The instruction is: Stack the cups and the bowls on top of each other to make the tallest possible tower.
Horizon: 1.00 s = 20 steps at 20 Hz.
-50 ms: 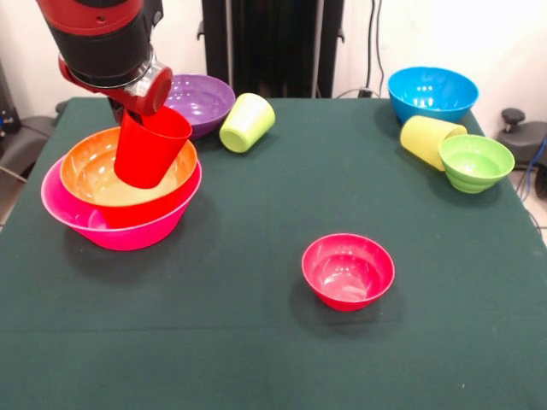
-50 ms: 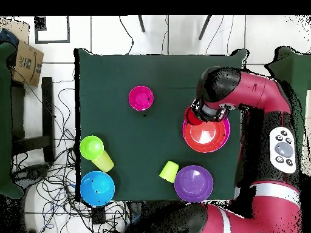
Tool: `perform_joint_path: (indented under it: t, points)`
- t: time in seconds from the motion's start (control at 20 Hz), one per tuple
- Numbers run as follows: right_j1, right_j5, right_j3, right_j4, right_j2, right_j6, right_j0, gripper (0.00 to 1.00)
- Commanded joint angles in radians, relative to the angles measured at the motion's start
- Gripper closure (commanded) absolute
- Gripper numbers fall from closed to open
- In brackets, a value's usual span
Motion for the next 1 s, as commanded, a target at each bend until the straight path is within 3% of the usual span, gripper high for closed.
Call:
perform_joint_path:
  t: [0.05,1.0]
  points:
    - [0.035,0.099,0.019,-0.079,0.104,-0.313,-0.007,1.00]
    - [0.038,0.130,0.026,-0.095,0.119,-0.322,-0.024,1.00]
